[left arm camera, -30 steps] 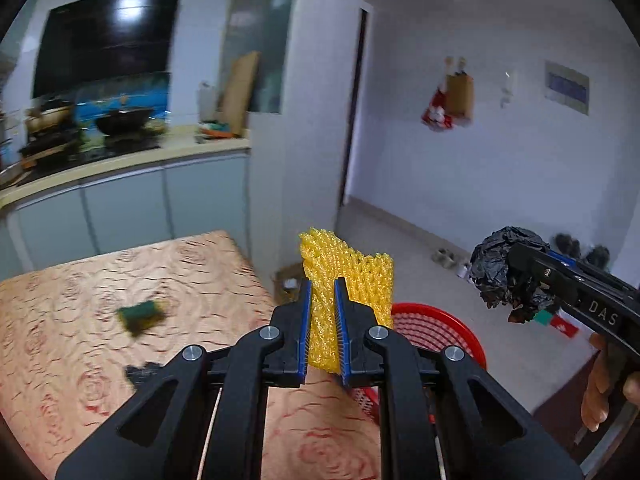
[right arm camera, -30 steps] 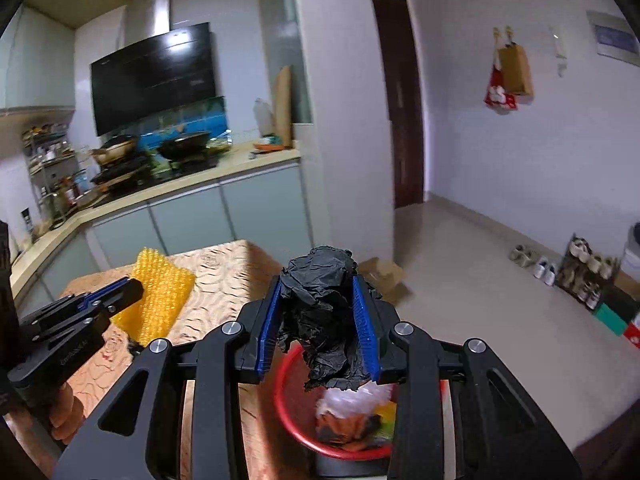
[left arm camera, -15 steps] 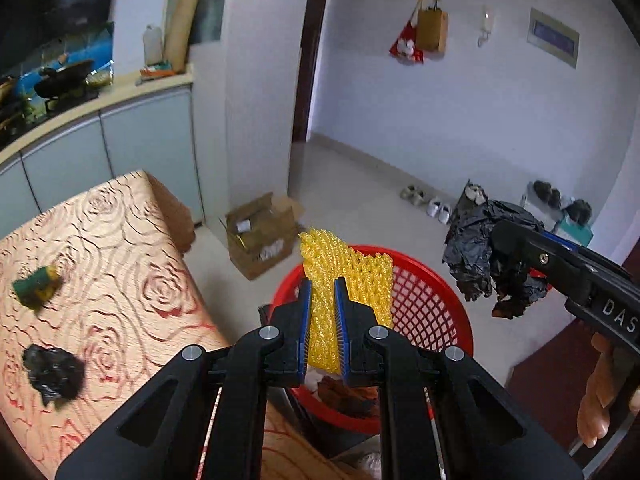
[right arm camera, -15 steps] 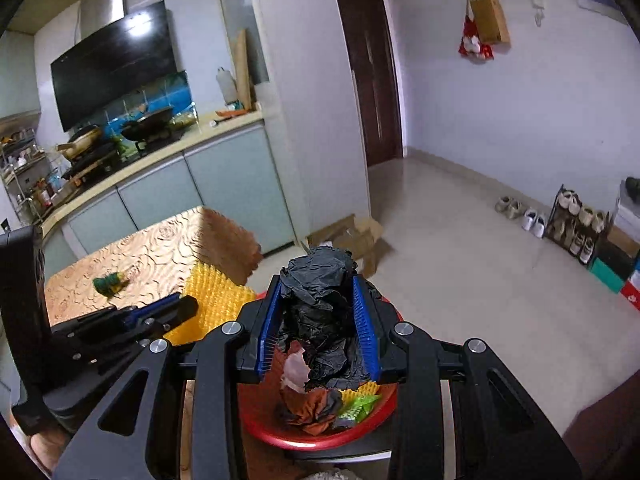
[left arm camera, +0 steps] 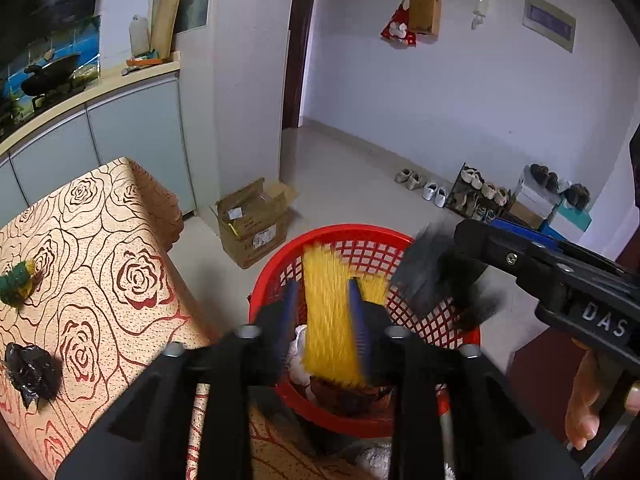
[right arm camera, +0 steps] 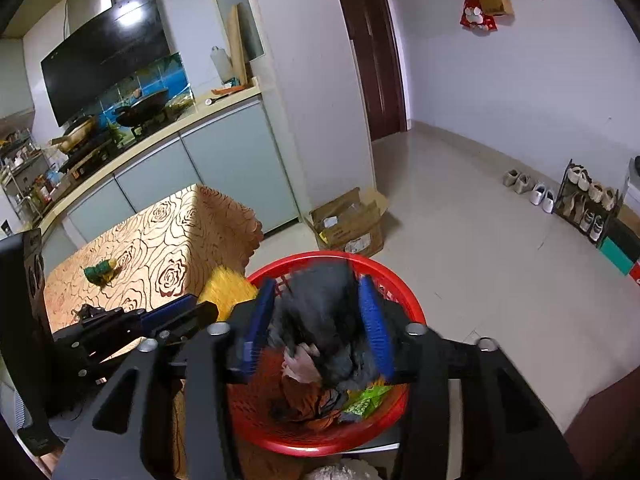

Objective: Collect trash
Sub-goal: 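Move both tools back over the table toward the remaining trash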

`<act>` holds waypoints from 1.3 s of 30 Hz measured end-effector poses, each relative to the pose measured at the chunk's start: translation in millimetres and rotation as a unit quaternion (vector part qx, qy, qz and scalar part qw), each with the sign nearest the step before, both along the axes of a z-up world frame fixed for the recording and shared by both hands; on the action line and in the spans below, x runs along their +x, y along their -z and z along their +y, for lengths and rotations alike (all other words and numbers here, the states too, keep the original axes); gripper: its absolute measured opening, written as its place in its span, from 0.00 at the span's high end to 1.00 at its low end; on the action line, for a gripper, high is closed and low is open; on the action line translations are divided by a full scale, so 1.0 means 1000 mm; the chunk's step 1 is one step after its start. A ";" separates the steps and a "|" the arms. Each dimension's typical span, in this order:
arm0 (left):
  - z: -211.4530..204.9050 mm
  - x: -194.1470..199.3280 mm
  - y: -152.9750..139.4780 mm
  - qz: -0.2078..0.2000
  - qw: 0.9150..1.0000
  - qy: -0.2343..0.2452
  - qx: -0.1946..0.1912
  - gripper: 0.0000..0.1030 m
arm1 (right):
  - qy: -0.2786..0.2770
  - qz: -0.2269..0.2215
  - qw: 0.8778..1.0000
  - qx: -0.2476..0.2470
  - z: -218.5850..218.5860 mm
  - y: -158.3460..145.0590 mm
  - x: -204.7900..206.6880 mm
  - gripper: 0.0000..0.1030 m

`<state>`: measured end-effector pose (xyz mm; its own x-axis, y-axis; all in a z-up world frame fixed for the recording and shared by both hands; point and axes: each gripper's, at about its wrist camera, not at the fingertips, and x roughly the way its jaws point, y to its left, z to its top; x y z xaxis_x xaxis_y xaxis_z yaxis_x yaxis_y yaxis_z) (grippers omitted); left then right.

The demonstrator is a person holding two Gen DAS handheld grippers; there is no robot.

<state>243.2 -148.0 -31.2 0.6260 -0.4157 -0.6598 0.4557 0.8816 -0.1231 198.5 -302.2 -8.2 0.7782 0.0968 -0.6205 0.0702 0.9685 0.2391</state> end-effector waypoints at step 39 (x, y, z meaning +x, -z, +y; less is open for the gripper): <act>0.217 -0.030 -0.052 -0.067 0.973 -0.219 -0.026 0.34 | -0.091 -0.045 0.994 -0.045 0.112 -0.030 -0.025 0.44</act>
